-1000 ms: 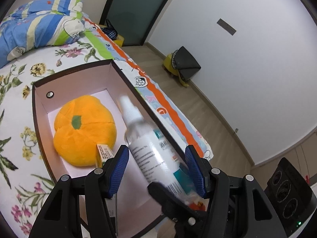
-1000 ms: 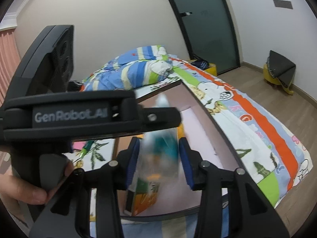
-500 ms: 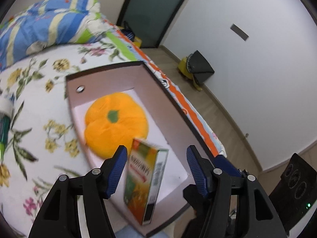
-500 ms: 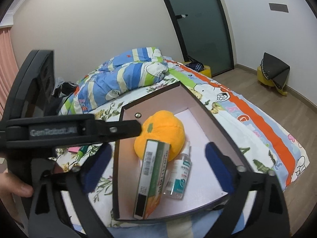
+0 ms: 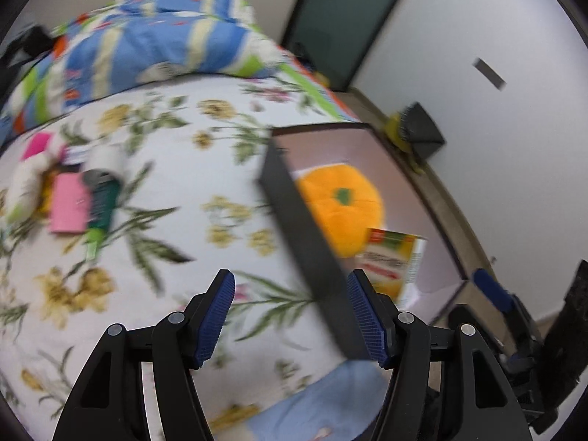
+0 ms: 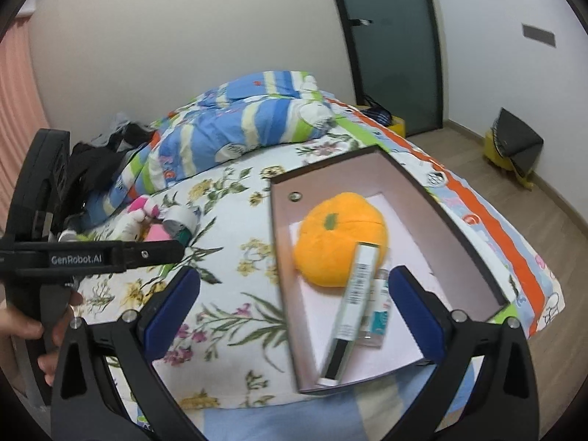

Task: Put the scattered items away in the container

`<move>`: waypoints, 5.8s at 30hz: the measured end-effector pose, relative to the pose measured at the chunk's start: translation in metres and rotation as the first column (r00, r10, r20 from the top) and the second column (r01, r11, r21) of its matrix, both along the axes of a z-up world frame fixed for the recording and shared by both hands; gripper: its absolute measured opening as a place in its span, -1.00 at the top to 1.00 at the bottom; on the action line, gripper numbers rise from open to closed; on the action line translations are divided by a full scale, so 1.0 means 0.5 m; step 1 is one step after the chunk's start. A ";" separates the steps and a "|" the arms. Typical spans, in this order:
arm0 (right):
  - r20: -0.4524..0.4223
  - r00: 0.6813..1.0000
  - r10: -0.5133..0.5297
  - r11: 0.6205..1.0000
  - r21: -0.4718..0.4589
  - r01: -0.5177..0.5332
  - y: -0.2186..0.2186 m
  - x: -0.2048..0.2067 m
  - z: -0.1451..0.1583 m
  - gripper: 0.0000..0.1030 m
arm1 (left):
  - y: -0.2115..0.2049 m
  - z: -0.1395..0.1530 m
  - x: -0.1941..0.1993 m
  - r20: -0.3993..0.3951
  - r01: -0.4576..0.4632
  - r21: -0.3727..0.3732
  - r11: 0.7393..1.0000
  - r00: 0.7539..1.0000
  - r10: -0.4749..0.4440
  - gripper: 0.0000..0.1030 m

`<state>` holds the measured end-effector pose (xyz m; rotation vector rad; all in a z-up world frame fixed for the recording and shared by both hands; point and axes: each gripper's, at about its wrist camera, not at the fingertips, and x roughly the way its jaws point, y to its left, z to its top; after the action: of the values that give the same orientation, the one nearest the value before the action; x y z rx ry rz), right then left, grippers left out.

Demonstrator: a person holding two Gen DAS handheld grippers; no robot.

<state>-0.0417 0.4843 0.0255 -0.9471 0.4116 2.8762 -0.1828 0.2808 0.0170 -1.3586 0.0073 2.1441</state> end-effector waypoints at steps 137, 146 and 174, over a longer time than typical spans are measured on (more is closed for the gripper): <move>-0.015 0.933 0.360 0.730 -0.618 -0.292 -0.329 -0.378 -0.208 0.51 | -0.255 -0.153 -0.068 -0.233 -0.046 0.050 0.998 0.971 0.057 0.41; 0.105 0.928 0.359 0.771 -0.593 -0.231 -0.296 -0.324 -0.258 0.46 | -0.323 -0.194 -0.085 -0.075 -0.137 0.083 0.987 0.987 0.143 0.42; 0.192 0.846 0.497 0.865 -0.038 -0.500 -0.480 -0.411 -0.378 -0.62 | -0.320 -0.382 -0.282 0.297 -0.336 0.176 0.925 0.914 0.276 -0.29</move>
<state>-0.2472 0.2444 -0.1634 -1.5203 0.1378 3.1707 -0.3237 0.1208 -0.1738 -1.5834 -0.5764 2.1083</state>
